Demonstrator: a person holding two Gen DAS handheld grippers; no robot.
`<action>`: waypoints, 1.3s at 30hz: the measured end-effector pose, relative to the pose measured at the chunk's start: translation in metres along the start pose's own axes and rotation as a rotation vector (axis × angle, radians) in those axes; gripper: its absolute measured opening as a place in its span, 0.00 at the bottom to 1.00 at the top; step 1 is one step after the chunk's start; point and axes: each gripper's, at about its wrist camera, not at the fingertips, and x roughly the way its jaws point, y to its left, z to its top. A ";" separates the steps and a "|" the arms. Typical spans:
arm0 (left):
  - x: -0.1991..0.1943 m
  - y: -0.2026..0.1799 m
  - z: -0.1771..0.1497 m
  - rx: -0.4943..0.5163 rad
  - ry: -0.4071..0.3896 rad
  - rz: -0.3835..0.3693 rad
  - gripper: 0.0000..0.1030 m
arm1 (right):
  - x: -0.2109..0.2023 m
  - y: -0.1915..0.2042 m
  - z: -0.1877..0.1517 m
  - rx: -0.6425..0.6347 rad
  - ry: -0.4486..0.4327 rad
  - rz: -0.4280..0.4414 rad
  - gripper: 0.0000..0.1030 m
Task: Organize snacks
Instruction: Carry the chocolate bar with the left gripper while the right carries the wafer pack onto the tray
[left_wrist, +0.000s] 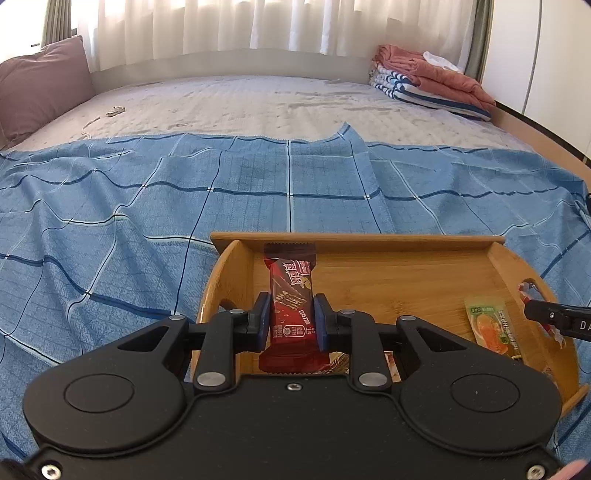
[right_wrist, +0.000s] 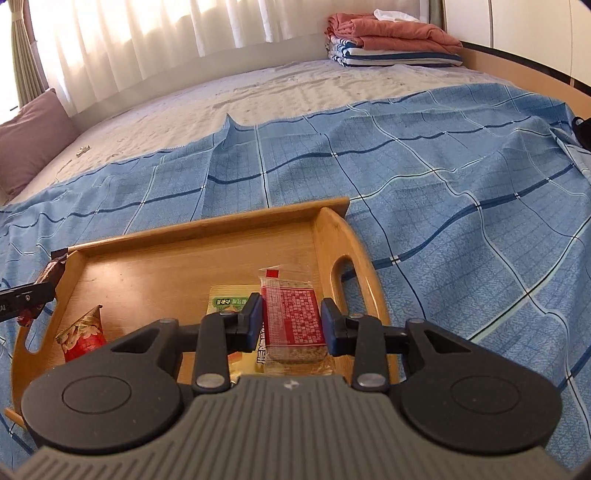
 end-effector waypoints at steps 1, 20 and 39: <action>0.003 -0.001 -0.001 0.000 0.002 0.004 0.22 | 0.002 0.000 -0.001 0.004 0.001 0.004 0.37; 0.025 -0.011 -0.015 0.014 0.030 0.016 0.22 | 0.017 0.002 -0.012 -0.017 0.011 0.001 0.38; 0.033 -0.015 -0.022 0.037 0.043 0.032 0.23 | 0.017 0.004 -0.016 -0.048 0.006 0.002 0.39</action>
